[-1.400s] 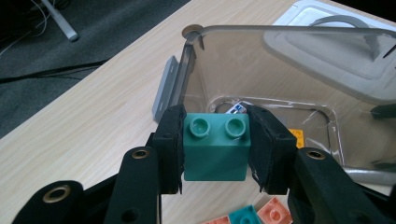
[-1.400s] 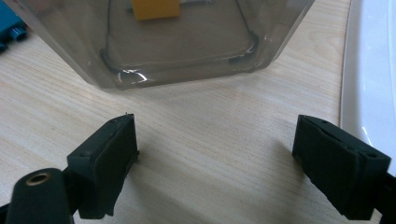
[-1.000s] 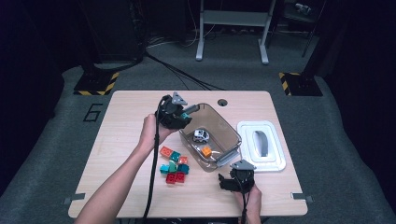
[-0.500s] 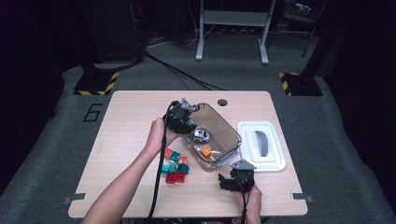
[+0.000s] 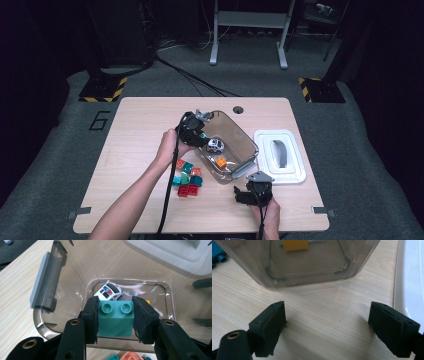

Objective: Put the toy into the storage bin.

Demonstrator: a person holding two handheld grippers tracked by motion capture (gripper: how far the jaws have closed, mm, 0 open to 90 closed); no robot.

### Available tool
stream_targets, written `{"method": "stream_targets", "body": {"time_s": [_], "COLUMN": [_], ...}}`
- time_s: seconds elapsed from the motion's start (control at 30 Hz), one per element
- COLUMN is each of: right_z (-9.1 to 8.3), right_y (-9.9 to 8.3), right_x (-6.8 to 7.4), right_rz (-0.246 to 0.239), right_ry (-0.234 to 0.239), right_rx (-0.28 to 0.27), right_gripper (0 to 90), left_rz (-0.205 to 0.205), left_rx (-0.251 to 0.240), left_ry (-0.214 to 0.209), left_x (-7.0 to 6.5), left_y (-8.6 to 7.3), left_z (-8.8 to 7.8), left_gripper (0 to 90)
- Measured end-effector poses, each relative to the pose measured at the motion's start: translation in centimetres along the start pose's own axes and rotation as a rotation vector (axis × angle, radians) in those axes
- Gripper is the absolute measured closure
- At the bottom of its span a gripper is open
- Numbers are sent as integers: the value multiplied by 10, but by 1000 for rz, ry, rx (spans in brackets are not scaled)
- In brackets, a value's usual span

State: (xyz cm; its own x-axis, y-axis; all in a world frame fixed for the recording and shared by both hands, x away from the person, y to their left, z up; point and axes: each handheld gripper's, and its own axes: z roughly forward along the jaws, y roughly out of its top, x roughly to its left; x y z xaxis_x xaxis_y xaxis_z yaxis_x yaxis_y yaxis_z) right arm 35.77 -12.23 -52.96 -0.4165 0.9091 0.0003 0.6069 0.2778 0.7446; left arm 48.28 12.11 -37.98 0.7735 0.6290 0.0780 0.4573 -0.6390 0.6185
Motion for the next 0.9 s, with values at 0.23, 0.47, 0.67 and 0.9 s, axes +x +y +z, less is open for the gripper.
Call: {"method": "stream_targets", "body": {"time_s": [0.23, 0.47, 0.67, 0.9], "right_z": [0, 0, -1, -1], "right_y": [0, 0, 0, 0], "right_x": [0, 0, -1, -1], "right_rz": [0, 1, -14, -12], "right_ry": [1, 1, 6, 5], "right_rx": [0, 0, 6, 5], "right_gripper": [139, 139, 141, 141], "left_rz": [-29, -44, -58, -128], "left_rx": [-20, -88, -104, -65], "left_ry": [-2, 31, 52, 72], "left_x": [0, -4, -2, 3], "left_y": [-7, -27, -55, -98], "left_z": [-11, -41, -56, -47], "left_gripper": [398, 234, 153, 116]}}
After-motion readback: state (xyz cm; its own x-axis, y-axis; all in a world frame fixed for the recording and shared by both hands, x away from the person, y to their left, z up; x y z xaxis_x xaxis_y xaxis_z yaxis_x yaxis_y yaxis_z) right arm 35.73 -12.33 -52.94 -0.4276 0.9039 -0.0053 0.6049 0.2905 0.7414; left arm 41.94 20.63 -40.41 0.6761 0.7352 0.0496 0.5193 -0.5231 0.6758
